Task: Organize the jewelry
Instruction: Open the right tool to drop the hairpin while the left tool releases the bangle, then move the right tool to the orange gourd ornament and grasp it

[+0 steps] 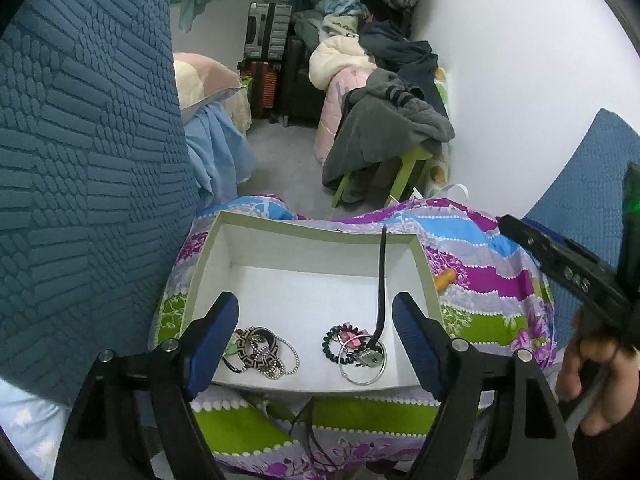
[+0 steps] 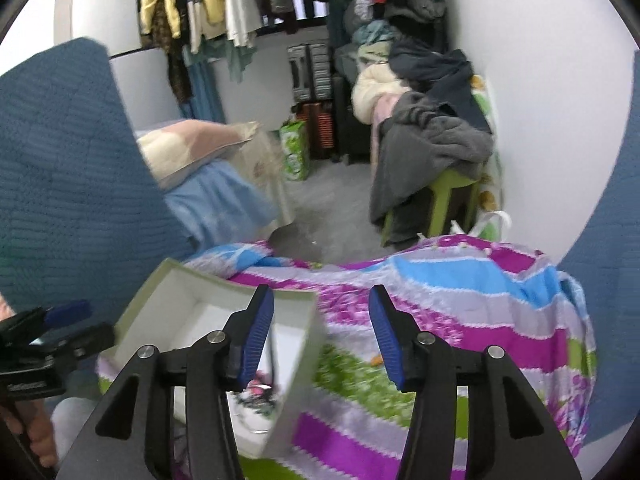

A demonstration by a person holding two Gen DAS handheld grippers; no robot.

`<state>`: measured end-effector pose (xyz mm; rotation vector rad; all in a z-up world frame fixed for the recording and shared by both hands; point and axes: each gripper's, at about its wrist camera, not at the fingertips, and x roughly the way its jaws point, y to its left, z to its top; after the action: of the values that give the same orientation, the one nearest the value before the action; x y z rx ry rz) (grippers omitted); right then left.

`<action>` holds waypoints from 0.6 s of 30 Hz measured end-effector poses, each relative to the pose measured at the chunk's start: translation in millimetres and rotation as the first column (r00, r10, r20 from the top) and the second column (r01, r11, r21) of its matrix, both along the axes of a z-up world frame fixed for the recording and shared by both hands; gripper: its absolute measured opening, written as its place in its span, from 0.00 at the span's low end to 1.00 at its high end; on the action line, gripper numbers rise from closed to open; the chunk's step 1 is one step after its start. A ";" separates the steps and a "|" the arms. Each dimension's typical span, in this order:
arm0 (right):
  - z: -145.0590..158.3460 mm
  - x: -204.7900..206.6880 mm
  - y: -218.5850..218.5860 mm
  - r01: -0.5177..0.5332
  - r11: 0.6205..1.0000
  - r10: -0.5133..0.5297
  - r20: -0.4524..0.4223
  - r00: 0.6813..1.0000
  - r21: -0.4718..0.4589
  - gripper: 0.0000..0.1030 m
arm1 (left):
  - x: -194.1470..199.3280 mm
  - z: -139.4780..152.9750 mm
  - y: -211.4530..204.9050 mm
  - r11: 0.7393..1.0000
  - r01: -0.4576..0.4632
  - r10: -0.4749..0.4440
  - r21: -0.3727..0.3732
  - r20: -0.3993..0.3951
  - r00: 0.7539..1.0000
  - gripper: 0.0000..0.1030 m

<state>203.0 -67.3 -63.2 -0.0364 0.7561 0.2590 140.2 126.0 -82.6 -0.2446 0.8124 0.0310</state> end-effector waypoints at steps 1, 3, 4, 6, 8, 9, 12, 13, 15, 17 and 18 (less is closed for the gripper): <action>-2.8 4.6 -8.7 0.020 1.000 -0.020 0.005 1.000 -0.004 0.46 | -1.2 1.1 -2.8 1.000 0.004 -0.004 0.003 0.004 1.000 0.77; -9.9 12.6 -22.8 0.048 0.999 -0.048 0.007 0.999 -0.007 0.46 | -5.2 3.8 -9.0 1.000 0.015 -0.015 0.003 0.018 1.000 0.77; -13.8 16.4 -28.7 0.060 0.998 -0.060 0.005 0.998 -0.006 0.46 | -7.0 4.8 -11.5 1.000 0.018 -0.018 0.001 0.024 1.000 0.77; -29.0 29.1 -43.9 0.093 0.996 -0.093 -0.015 0.996 -0.006 0.46 | -8.4 6.0 -14.4 1.000 0.018 -0.017 -0.002 0.033 0.999 0.77; -46.7 41.2 -59.0 0.123 0.992 -0.123 -0.053 0.991 0.003 0.46 | -8.7 5.7 -16.4 1.000 0.014 -0.014 -0.004 0.035 0.999 0.77; -57.1 48.1 -66.7 0.138 0.990 -0.136 -0.079 0.988 0.014 0.46 | -8.4 5.0 -18.2 1.000 0.012 -0.012 0.001 0.033 0.999 0.77; -89.9 65.0 -83.8 0.173 0.984 -0.162 -0.170 0.972 0.046 0.46 | -5.2 -0.3 -19.6 1.000 0.008 -0.008 0.015 0.015 1.000 0.77; -99.8 68.0 -86.0 0.180 0.982 -0.166 -0.197 0.966 0.053 0.46 | -4.1 -2.5 -19.3 1.000 0.005 -0.005 0.015 0.010 1.000 0.77; -122.6 73.3 -88.0 0.188 0.980 -0.168 -0.252 0.953 0.059 0.46 | -1.3 -6.9 -18.8 1.000 0.001 -0.001 0.009 -0.002 1.000 0.77; -142.0 74.0 -89.0 0.200 0.978 -0.171 -0.300 0.939 0.068 0.46 | 0.9 -10.3 -17.3 1.000 -0.001 0.001 0.002 -0.011 1.000 0.77; -150.0 75.6 -88.3 0.204 0.976 -0.170 -0.319 0.932 0.076 0.46 | 1.2 -11.6 -16.5 1.000 -0.003 0.003 0.000 -0.014 1.000 0.77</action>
<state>278.6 -155.7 -213.2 0.1835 1.0523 0.1231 141.5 109.6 -94.2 -0.2457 0.8259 0.0353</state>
